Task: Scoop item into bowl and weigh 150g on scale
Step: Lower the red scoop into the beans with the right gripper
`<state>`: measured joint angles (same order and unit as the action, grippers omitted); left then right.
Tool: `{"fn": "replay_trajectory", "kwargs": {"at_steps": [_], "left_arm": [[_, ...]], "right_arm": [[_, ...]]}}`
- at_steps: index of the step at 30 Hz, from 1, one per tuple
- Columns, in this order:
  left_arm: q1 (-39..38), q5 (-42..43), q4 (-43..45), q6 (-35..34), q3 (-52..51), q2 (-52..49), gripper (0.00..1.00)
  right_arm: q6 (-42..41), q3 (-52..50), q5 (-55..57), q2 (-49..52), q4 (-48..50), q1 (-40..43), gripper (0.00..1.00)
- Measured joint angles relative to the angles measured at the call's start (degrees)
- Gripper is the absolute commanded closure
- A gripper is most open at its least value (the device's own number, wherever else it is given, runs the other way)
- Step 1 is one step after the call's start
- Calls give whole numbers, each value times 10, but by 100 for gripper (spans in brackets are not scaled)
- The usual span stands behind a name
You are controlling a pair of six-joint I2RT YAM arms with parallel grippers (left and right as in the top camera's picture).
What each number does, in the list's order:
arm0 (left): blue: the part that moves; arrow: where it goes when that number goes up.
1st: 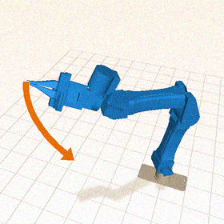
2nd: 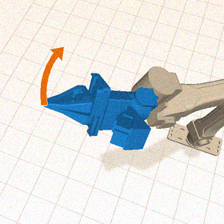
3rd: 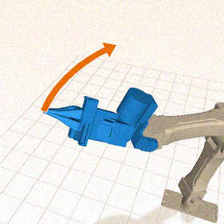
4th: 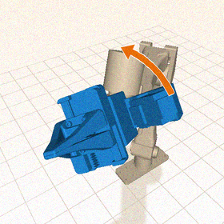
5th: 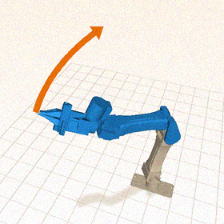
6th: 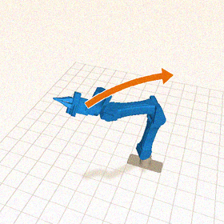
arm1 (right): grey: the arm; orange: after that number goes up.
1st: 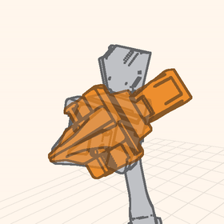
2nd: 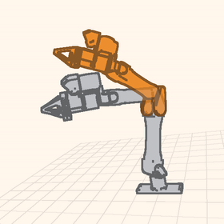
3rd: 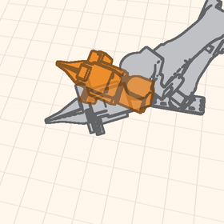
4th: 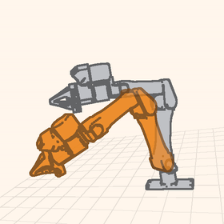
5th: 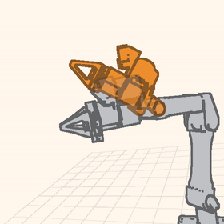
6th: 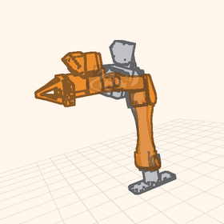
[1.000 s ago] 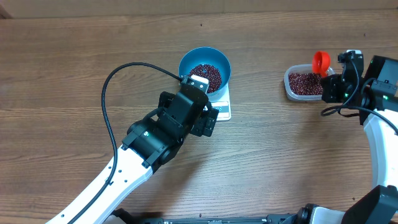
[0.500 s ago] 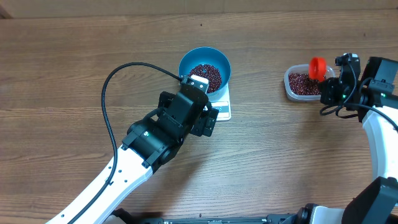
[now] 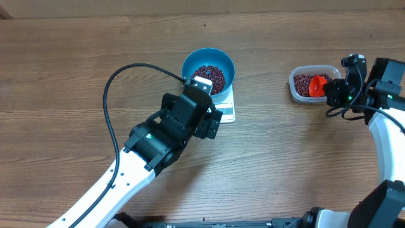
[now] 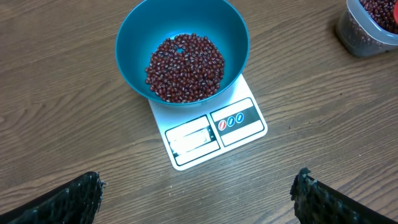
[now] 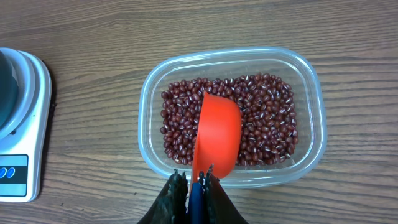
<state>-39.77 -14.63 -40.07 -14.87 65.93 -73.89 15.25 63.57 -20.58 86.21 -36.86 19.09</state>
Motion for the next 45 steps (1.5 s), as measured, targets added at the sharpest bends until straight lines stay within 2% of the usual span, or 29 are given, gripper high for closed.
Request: {"fn": "replay_trajectory", "kwargs": {"at_steps": [4,6,19,38,45], "left_arm": [[0,0,0,0,0,0,0],[0,0,0,0,0,0,1],[0,0,0,0,0,0,0],[0,0,0,0,0,0,1],[0,0,0,0,0,0,0]], "right_arm": [[0,0,0,0,0,0,89],[0,0,0,0,0,0,96],[3,0,0,0,38,0,96],[129,0,75,1,52,0,96],[144,0,77,37,53,0,96]]}}
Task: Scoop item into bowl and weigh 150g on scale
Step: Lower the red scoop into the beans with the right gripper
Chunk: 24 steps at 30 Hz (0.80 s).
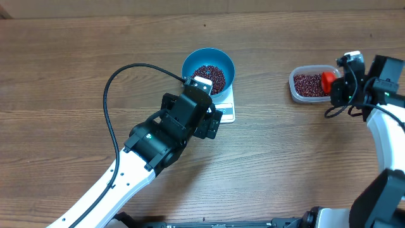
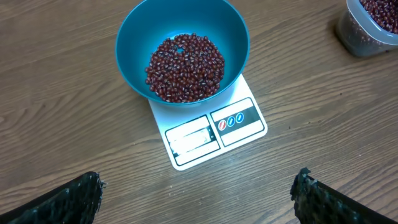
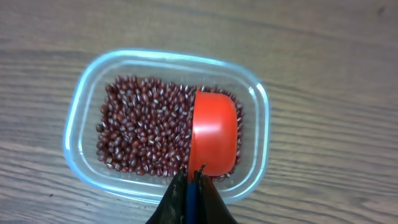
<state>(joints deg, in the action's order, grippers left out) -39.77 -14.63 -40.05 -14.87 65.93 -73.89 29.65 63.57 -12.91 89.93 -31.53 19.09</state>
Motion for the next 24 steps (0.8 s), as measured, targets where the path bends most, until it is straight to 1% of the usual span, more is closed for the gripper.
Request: {"fn": "replay_trajectory", "kwargs": {"at_steps": [5,15,24], "left_arm": [[0,0,0,0,0,0,0],[0,0,0,0,0,0,0],[0,0,0,0,0,0,0]], "right_arm": [[3,0,0,27,3,0,96],[3,0,-9,34,-19,0,96],[-30,0,-46,39,-33,0,96]]}}
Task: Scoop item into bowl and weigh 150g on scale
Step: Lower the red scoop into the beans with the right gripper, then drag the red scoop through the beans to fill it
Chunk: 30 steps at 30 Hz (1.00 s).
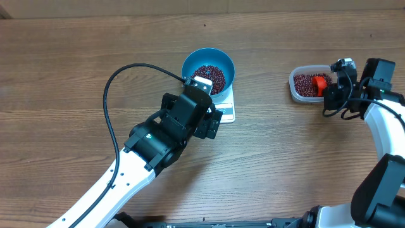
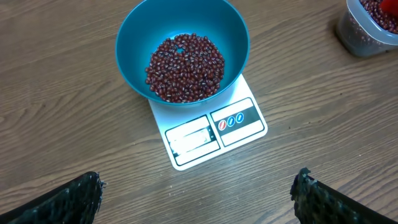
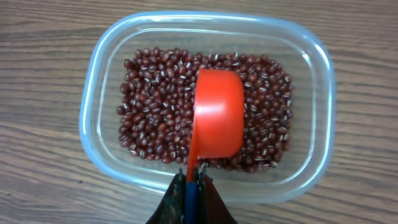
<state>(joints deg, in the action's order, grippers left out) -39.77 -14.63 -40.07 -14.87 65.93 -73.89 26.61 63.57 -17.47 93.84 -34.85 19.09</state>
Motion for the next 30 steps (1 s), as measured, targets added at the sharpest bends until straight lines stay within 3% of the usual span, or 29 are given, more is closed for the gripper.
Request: {"fn": "replay_trajectory", "kwargs": {"at_steps": [30], "left_arm": [[0,0,0,0,0,0,0]], "right_arm": [[-25,0,-81,24,-8,-8,96]]}}
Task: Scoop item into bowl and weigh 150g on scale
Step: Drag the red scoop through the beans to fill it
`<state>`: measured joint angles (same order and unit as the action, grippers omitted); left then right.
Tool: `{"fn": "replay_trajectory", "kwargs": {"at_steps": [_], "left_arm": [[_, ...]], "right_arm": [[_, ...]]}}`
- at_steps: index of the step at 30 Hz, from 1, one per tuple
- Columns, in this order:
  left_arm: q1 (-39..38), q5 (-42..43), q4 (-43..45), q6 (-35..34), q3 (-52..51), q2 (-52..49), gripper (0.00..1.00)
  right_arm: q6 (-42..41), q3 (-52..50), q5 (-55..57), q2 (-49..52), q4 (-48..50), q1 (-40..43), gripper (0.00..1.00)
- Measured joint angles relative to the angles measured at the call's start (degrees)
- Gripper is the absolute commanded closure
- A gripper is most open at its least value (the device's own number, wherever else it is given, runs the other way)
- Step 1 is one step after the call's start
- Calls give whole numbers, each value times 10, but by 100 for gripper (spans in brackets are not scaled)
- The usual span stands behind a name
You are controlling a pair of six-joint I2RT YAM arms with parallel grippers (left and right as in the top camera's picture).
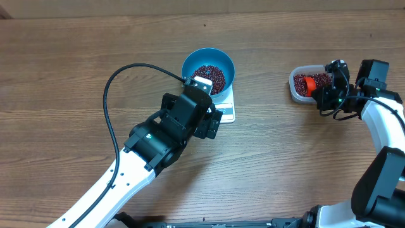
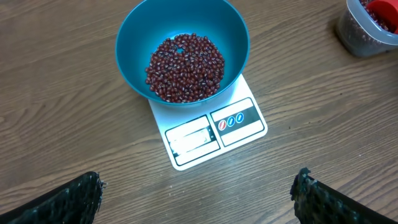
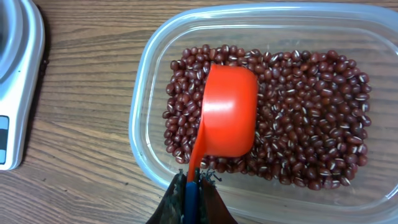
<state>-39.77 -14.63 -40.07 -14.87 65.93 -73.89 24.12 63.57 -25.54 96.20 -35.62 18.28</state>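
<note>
A blue bowl part full of red beans sits on a small white scale at the table's middle. At the right a clear plastic tub holds more red beans. My right gripper is shut on the handle of an orange scoop, whose cup lies bottom-up over the left half of the tub's beans. My left gripper stands open just in front of the scale, nothing between its fingers.
The left arm's black cable loops over the table left of the bowl. The scale's edge shows at the left of the right wrist view. Bare wood lies between scale and tub.
My right gripper has shifted the orange scoop toward the tub's left end, nearer the scale. The left arm, bowl and scale have not moved.
The scoop was bottom-up over the tub's middle. Then it was at the tub's right end, seen from higher up. Then it was back over the middle, and now lies over the left half. The left gripper stayed open by the scale throughout.
</note>
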Motion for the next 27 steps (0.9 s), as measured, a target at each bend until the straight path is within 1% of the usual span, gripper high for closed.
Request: {"fn": "replay_trajectory", "kwargs": {"at_steps": [27], "left_arm": [[0,0,0,0,0,0,0]], "right_arm": [[-10,0,-67,7,11,0,96]]}}
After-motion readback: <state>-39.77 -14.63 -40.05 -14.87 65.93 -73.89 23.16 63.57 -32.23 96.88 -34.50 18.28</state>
